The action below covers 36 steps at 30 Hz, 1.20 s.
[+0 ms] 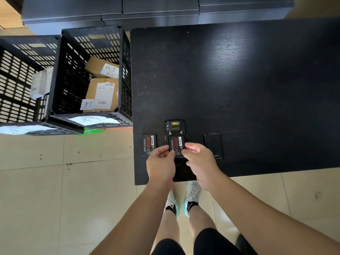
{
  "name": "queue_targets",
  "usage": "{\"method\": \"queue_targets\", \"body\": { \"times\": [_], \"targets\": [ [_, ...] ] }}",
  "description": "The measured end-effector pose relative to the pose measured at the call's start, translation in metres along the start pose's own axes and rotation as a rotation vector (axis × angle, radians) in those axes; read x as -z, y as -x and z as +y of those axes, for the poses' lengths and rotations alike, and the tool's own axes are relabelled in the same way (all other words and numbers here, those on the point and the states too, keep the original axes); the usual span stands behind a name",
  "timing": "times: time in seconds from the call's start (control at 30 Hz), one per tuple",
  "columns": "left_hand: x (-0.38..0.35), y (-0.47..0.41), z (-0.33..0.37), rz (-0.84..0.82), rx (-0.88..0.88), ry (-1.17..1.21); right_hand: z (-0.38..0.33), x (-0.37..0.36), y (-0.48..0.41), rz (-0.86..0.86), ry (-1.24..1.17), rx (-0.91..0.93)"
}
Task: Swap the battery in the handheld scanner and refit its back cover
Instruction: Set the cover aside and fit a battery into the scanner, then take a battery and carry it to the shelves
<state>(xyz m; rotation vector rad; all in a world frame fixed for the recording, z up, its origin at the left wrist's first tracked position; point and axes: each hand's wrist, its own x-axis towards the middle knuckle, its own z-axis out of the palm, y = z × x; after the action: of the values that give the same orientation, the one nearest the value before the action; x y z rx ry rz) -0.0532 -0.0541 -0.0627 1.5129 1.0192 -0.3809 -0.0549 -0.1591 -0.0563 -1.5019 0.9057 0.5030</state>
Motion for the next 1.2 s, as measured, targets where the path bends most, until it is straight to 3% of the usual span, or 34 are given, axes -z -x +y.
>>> {"method": "queue_targets", "body": {
  "times": [0.63,0.87,1.2],
  "targets": [
    [0.011,0.017,0.019,-0.079,0.004,0.065,-0.018,0.006,0.021,-0.041,-0.017,0.037],
    [0.023,0.060,0.080,-0.118,-0.149,0.068,-0.073,0.012,0.060,-0.029,-0.108,0.135],
    [0.028,0.146,0.194,-0.274,-0.440,0.108,-0.175,0.047,0.143,0.040,-0.243,0.441]
  ]
}}
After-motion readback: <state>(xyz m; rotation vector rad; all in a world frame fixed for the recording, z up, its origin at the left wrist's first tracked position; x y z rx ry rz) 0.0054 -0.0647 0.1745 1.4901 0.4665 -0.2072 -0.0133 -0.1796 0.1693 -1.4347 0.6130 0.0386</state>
